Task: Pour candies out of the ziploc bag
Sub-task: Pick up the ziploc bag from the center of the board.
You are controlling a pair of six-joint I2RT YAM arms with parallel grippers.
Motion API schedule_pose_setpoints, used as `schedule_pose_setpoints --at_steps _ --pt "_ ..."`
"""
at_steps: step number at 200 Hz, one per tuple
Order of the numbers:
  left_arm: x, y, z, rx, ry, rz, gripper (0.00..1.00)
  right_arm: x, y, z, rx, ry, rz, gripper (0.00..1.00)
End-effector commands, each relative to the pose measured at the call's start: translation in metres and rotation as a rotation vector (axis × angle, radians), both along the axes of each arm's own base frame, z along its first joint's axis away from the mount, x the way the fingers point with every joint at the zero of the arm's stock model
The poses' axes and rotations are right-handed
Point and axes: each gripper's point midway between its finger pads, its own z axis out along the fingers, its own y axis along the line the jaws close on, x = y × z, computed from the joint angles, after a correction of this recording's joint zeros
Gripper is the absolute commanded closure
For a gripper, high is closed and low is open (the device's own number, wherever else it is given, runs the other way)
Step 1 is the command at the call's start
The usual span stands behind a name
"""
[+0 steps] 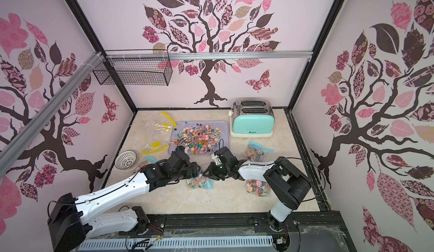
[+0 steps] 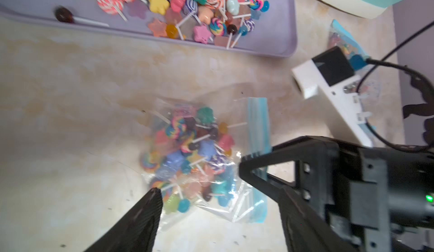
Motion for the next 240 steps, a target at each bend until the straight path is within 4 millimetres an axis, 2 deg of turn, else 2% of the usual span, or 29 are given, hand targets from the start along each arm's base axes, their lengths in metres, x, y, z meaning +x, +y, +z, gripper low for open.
schedule_pose_setpoints --at_steps 1,8,21,70,115,142,189,240 --pt "-0.016 0.013 -0.031 -0.016 0.137 -0.03 0.08 -0.004 -0.002 0.001 -0.006 -0.006 0.012 0.94" --pt "-0.017 0.013 -0.037 -0.051 0.166 -0.029 0.07 -0.005 -0.002 0.001 -0.006 -0.007 0.012 1.0" --pt "-0.019 0.011 -0.046 -0.11 0.195 -0.03 0.05 -0.004 -0.002 0.002 -0.01 -0.013 0.014 1.0" --pt "-0.02 0.002 -0.055 -0.231 0.216 -0.049 0.02 -0.002 -0.003 0.004 -0.027 -0.027 0.018 1.0" --pt "-0.023 -0.001 -0.071 -0.251 0.251 -0.046 0.08 -0.002 -0.003 0.002 -0.029 -0.023 0.019 1.0" --pt "-0.022 -0.001 -0.075 -0.246 0.259 -0.043 0.22 -0.002 -0.003 0.003 -0.026 -0.028 0.02 1.0" --pt "-0.019 0.001 -0.067 -0.25 0.228 -0.03 0.61 -0.003 -0.003 0.003 -0.025 -0.028 0.022 1.0" --pt "-0.021 0.004 -0.073 -0.234 0.238 -0.02 0.86 -0.004 -0.002 0.004 -0.021 -0.03 0.026 1.0"
